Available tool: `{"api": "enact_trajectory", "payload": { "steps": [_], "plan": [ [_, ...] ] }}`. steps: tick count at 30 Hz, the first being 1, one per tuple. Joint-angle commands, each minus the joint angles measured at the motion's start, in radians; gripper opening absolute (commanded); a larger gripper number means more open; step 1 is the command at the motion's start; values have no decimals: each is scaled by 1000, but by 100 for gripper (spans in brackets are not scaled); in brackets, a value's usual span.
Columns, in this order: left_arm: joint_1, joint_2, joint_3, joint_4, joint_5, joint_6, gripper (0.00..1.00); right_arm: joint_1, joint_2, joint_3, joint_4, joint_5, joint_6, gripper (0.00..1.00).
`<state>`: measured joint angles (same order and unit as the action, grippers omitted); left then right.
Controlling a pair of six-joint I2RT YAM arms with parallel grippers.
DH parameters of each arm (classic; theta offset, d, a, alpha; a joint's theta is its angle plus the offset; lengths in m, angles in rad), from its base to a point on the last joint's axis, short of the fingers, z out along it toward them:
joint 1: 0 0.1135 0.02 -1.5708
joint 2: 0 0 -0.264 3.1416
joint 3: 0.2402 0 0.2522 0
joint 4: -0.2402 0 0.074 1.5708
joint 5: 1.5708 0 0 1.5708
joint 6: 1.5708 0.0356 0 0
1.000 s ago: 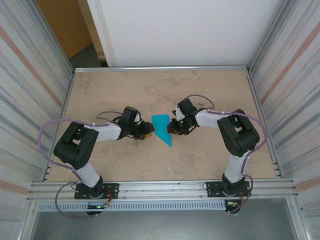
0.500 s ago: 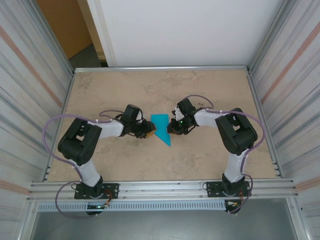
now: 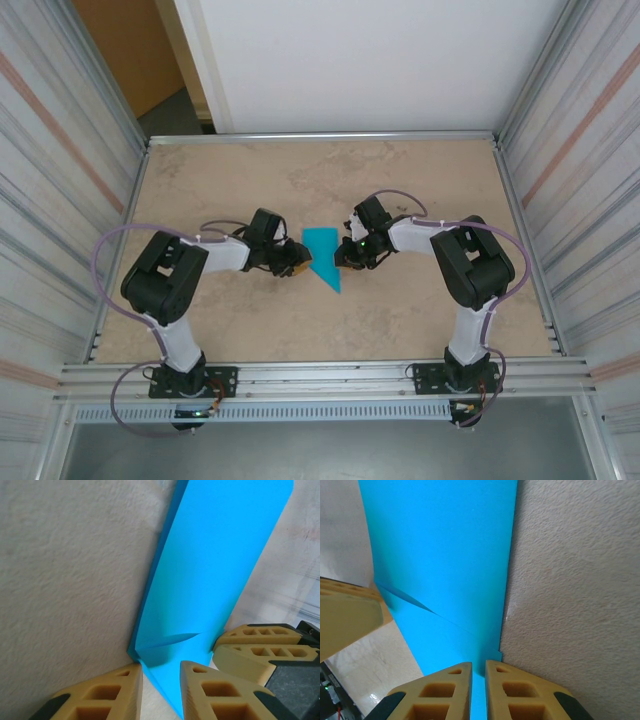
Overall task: Fold a paper plane with a square sheet of paper (pick it up from the middle)
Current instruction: Fourth fold the wing at the center of the table.
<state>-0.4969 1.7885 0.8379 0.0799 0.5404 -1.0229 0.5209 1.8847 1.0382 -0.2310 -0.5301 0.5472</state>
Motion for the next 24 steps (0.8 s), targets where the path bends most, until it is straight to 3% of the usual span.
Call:
{"api": "enact_trajectory", "payload": {
  "steps": [1,16,24],
  "plan": [
    [5,15,18,36,28,-11,25,-9,33,8,-29,13,10,14],
    [48,0,4,156,156,13,25,-10,33,6,-33,19,8,14],
    [73,54,73,77,275,125,26,-9,31,5,-27,15,3,14]
  ]
}}
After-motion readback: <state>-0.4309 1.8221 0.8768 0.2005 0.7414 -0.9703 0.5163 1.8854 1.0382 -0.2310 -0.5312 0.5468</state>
